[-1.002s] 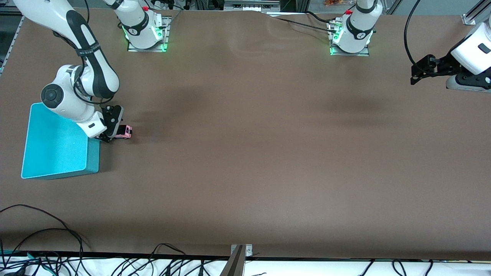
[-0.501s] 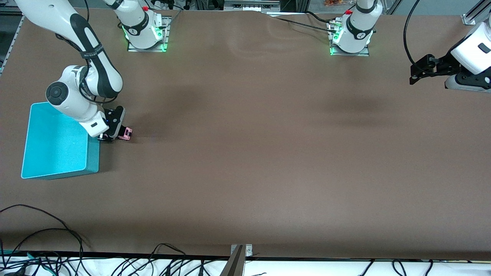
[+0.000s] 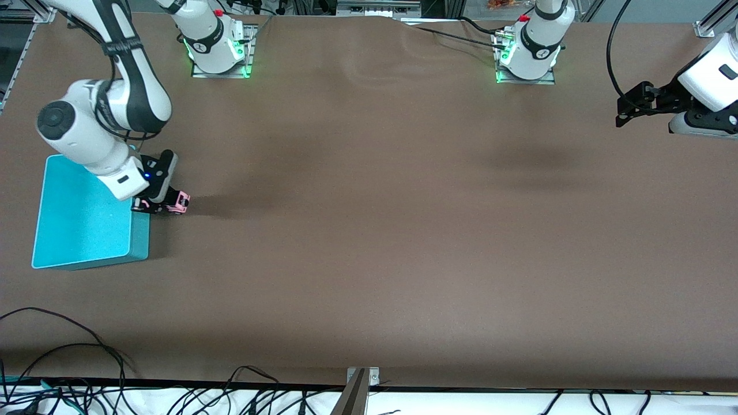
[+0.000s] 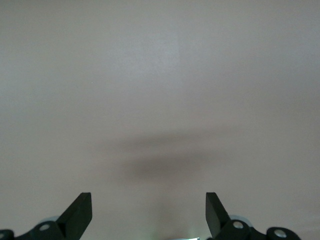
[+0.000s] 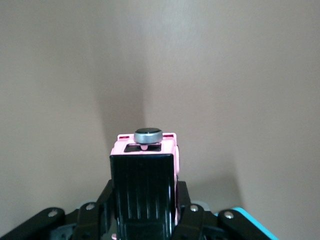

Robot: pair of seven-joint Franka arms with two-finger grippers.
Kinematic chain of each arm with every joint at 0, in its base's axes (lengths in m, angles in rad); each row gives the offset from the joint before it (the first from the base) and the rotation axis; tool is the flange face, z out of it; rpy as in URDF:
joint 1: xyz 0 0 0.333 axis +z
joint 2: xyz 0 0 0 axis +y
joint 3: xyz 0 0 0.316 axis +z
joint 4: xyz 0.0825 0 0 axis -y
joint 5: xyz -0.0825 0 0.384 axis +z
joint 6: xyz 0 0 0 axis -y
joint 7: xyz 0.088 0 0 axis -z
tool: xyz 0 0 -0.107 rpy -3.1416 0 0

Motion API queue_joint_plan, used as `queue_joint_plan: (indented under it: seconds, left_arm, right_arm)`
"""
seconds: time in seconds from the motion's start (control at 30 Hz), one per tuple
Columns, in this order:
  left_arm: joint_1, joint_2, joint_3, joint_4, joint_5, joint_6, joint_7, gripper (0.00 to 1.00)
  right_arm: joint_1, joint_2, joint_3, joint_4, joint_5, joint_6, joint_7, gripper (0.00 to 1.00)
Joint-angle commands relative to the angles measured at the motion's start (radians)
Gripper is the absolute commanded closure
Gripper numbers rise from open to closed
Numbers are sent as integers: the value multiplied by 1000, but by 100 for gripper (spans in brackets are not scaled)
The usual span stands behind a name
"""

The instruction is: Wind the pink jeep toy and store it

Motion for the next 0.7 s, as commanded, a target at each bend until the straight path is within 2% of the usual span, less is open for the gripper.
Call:
queue_joint_plan:
  seconds: [0.0, 0.13, 0.23, 0.67]
  left_arm:
    - [3, 19, 2, 35, -25, -10, -7, 0]
    - [4, 19, 2, 35, -25, -10, -7, 0]
    - [3, 19, 2, 35, -25, -10, -7, 0]
    - [4, 17, 4, 35, -43, -10, -9, 0]
  right_arm:
    - [-4, -43, 3, 78, -1, -159, -25, 92]
    - [-16, -41, -20, 111, 1, -247, -87, 92]
    - [-36, -37, -37, 111, 4, -255, -156, 92]
    - [-162, -35, -37, 114, 2, -255, -348, 91]
